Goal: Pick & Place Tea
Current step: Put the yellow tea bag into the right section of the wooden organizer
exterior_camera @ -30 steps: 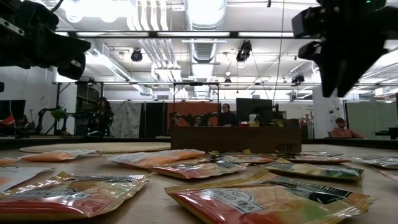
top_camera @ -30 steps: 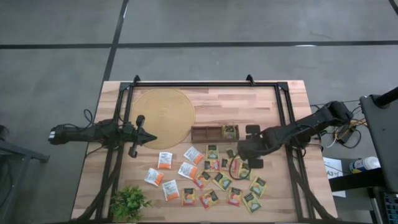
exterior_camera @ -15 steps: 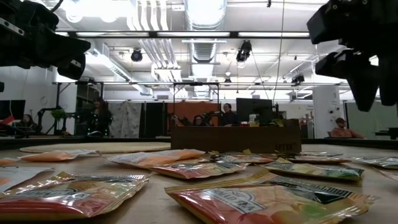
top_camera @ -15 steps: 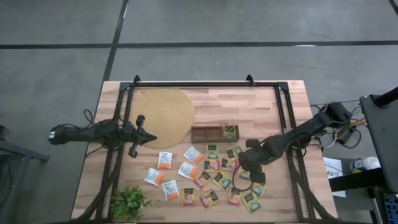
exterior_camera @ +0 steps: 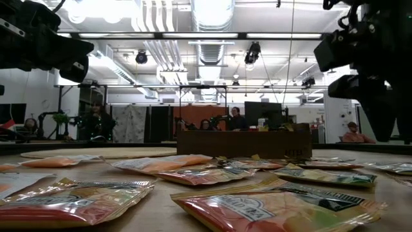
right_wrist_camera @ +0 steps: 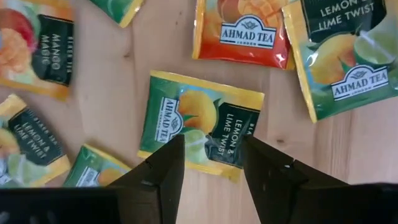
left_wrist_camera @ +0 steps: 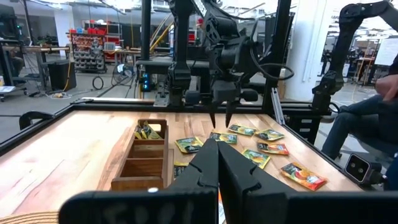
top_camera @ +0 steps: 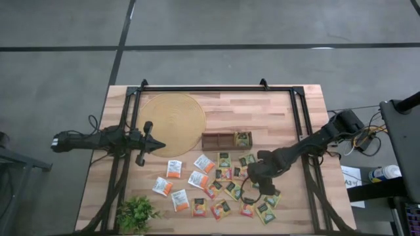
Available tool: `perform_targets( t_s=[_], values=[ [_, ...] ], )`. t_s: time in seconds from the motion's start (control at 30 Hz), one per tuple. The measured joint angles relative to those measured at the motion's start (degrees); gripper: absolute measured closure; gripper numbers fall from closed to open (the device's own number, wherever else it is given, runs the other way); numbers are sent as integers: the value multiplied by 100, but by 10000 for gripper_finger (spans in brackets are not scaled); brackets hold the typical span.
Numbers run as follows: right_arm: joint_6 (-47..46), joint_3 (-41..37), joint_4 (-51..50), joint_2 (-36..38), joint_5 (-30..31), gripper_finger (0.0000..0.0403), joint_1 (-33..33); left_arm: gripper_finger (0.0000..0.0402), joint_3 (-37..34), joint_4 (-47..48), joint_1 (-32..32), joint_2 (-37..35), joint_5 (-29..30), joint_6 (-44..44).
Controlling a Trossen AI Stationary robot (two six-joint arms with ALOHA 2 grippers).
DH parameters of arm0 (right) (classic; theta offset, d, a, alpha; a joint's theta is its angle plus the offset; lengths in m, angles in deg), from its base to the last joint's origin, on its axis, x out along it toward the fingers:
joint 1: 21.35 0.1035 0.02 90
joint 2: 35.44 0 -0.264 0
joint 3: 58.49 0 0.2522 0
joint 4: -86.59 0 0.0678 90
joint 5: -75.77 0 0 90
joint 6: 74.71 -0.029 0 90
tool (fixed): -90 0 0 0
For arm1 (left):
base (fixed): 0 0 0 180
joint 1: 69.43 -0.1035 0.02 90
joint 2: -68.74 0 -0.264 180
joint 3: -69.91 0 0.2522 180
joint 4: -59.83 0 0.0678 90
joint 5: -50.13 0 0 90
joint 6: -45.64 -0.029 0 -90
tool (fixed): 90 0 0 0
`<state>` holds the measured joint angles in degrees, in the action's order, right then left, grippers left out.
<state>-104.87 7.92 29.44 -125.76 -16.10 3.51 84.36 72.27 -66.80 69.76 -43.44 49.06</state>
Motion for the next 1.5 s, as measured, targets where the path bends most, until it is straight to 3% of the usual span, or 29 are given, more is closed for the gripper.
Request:
perform_targets(
  t_s=[0.3, 0.43, 0.67, 1.5],
  values=[
    [-500, -290, 80, -107, 189, 250, -173, 401, 0, 0, 0, 0, 0, 0],
    [-457, -359, 313, -107, -91, 250, -179, 401, 0, -2, 0, 9, 0, 0],
    [-441, -474, 681, -107, -57, 250, -233, 401, 0, -2, 2, 9, 0, 0],
    [-298, -431, 574, -89, 3, 250, -350, 401, 0, 0, 4, 11, 1, 0]
  ],
)
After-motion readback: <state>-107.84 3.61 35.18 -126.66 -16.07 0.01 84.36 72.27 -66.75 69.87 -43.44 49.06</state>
